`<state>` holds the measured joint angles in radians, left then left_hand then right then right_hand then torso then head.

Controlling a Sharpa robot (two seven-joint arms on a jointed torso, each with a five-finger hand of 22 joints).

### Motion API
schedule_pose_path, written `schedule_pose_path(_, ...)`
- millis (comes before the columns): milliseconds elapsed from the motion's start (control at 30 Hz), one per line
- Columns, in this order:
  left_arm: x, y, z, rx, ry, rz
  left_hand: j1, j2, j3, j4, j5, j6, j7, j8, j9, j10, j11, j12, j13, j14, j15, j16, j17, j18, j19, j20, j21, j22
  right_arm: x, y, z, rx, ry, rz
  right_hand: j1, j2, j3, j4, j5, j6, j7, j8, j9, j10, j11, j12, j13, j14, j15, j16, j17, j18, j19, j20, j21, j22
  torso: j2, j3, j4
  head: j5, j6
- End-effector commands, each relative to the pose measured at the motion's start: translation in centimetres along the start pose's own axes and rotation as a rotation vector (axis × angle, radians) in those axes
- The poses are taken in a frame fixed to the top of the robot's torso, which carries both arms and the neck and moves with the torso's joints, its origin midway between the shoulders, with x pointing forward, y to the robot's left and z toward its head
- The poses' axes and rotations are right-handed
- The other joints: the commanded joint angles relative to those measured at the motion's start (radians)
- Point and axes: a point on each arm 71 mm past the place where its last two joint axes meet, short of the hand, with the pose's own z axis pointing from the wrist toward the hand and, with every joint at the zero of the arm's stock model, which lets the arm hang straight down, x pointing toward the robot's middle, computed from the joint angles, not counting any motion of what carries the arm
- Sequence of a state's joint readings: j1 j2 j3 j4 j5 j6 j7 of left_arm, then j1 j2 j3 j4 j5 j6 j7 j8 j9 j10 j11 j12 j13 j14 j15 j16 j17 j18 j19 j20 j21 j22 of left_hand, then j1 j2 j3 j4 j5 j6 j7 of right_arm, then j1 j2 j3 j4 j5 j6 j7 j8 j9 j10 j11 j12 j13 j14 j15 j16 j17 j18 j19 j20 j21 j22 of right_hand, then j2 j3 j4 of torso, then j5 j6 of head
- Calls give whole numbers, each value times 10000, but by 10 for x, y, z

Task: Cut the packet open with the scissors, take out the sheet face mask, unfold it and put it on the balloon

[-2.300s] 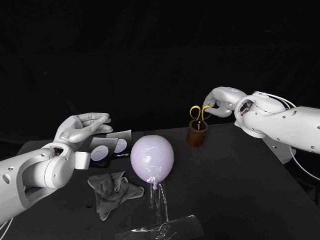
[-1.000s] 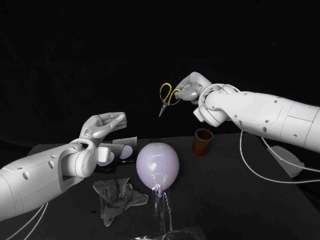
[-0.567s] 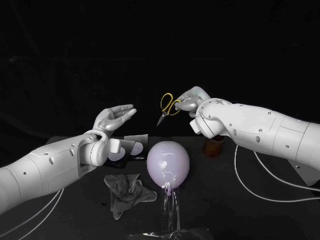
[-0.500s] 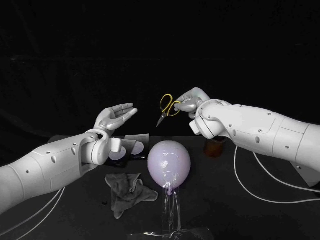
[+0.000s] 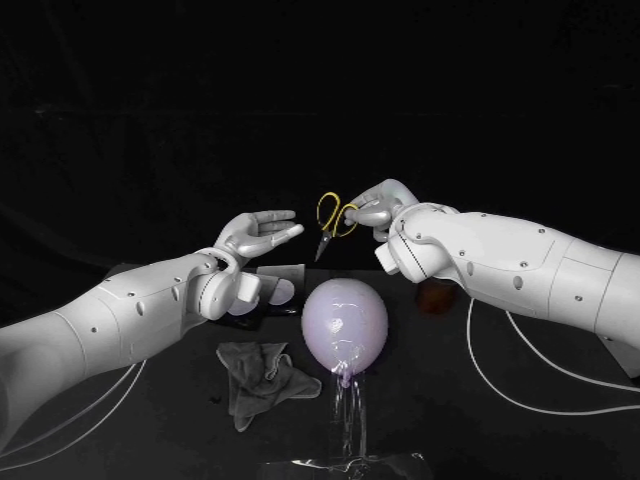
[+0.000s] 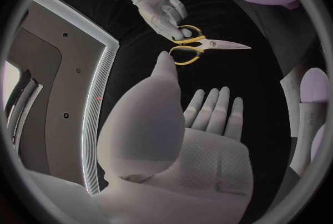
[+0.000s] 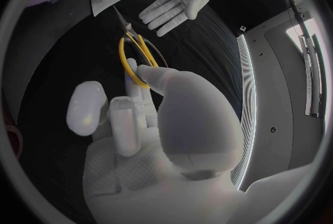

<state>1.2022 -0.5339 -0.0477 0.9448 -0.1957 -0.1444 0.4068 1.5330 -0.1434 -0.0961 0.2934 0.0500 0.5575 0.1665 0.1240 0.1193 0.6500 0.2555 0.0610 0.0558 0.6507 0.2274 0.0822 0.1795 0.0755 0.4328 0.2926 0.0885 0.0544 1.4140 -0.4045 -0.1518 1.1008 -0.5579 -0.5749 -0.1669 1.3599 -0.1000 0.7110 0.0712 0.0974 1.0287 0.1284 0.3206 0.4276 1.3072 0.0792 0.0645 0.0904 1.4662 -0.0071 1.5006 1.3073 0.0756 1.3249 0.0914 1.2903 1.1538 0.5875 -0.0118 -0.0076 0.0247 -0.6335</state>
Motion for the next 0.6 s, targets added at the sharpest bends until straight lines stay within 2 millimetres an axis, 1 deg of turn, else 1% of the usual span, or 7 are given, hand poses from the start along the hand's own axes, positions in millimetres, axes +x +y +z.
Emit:
schedule_pose_path(33, 8, 1, 3, -331, 729, 379, -8, 173, 76, 13, -16, 289, 906, 153, 79, 690, -43, 92, 51, 438, -56, 103, 87, 92, 664, -9, 196, 80, 5, 1, -1, -84, 139, 197, -15, 82, 62, -64, 33, -35, -14, 63, 12, 310, -215, 6, 13, 602, -77, 19, 299, 190, -77, 4, -47, -9, -3, 8, -11, 88, 39)
schedule_pose_path(100, 11, 1, 5, -377, 772, 432, 1, 276, 95, -5, -19, 533, 827, 252, 146, 1051, -78, 119, 65, 803, -94, 182, 161, 138, 1056, -17, 300, 115, 8, 1, -2, -51, 238, 252, -15, 82, 62, -64, 33, -35, -14, 63, 12, 310, -215, 6, 13, 602, -77, 19, 299, 190, -77, 4, -47, -9, -1, 8, -6, 129, 39)
schedule_pose_path(233, 14, 1, 7, -412, 812, 468, 37, 406, 105, -18, -20, 853, 843, 379, 234, 1563, -156, 153, 87, 1122, -156, 248, 214, 173, 1191, -17, 329, 104, 13, 0, -4, -27, 399, 317, -15, 82, 62, -64, 33, -35, -14, 63, 12, 310, -215, 6, 13, 602, -77, 19, 299, 190, -77, 4, -47, -9, 2, -4, 9, 178, 33)
schedule_pose_path(300, 16, 1, 8, -407, 804, 492, 123, 382, 89, -28, -19, 852, 951, 393, 244, 1374, -176, 59, 49, 1022, -167, 206, 171, 240, 1716, -27, 467, 155, 15, 0, -5, -45, 474, 355, -30, 85, 73, -80, 38, -39, -14, 66, 18, 311, -214, 6, 15, 602, -78, 19, 298, 189, -74, 4, -44, -3, 3, -12, -2, 200, -1)
schedule_pose_path(367, 17, 1, 9, -424, 813, 498, 163, 380, 93, -31, -18, 868, 939, 401, 251, 1339, -167, 32, 43, 1003, -161, 190, 161, 269, 1917, -28, 523, 176, 17, 1, -6, -73, 495, 379, -30, 85, 73, -80, 38, -39, -14, 66, 18, 311, -214, 6, 15, 602, -78, 19, 298, 189, -74, 4, -44, -3, 6, -14, -12, 225, -24)
schedule_pose_path(433, 18, 2, 10, -477, 837, 499, 274, 434, 130, -42, -18, 952, 938, 438, 279, 1463, -178, 24, 53, 1149, -174, 206, 184, 340, 2296, -31, 631, 211, 18, 1, -7, -115, 503, 410, -39, 86, 79, -90, 42, -40, -13, 69, 22, 312, -215, 7, 16, 601, -78, 18, 294, 190, -77, 3, -48, -8, 6, -17, -11, 224, -34)
schedule_pose_path(600, 22, 3, 13, -638, 976, 583, 395, 508, 153, -60, -19, 1097, 970, 500, 323, 1695, -210, 39, 70, 1324, -199, 236, 208, 411, 2373, -40, 643, 195, 20, 3, -8, -252, 457, 486, -52, 89, 90, -109, 47, -41, -14, 74, 30, 316, -217, 8, 19, 607, -79, 26, 321, 185, -61, 3, -32, 17, -18, -5, 11, 155, -73)
